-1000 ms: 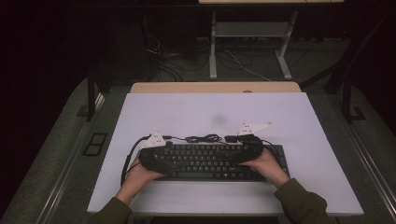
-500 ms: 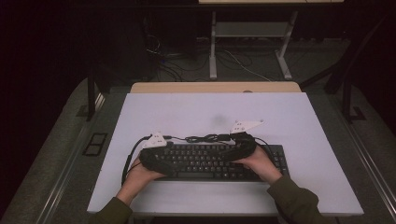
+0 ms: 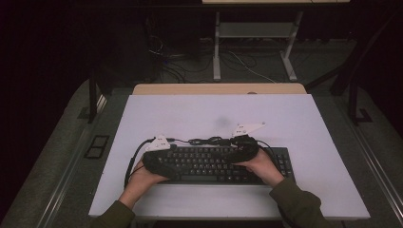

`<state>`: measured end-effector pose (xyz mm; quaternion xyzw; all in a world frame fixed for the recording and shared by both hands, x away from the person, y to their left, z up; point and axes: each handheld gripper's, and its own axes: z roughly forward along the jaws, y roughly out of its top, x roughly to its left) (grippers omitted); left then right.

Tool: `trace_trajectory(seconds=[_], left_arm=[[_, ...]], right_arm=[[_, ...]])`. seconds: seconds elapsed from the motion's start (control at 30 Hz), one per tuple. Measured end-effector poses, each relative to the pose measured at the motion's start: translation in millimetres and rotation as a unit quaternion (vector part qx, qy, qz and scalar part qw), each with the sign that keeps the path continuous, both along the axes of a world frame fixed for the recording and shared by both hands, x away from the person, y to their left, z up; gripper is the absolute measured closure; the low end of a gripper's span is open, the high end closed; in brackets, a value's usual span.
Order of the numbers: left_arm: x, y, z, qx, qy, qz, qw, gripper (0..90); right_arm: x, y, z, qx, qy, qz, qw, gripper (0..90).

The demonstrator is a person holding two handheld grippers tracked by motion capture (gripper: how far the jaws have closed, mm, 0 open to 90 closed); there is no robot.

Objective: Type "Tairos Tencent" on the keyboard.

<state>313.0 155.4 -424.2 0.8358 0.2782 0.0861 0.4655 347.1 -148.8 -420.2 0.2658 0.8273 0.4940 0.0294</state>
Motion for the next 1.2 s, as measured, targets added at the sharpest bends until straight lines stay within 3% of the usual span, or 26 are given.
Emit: trace_trajectory(seconds=[0.63, 1.2], left_arm=[[0.3, -0.9, -1.8, 0.001, 0.003, -0.004, 1.0000, 3.3], [0.6, -0.7, -2.2, 0.004, 0.002, -0.005, 1.0000, 3.3]], right_arm=[[-4.0, 10.3, -4.9, -0.044, -0.001, 0.026, 0.9987, 85.5], [-5.8, 22.9, -15.4, -0.084, 0.009, 0.033, 0.9959, 89.1]])
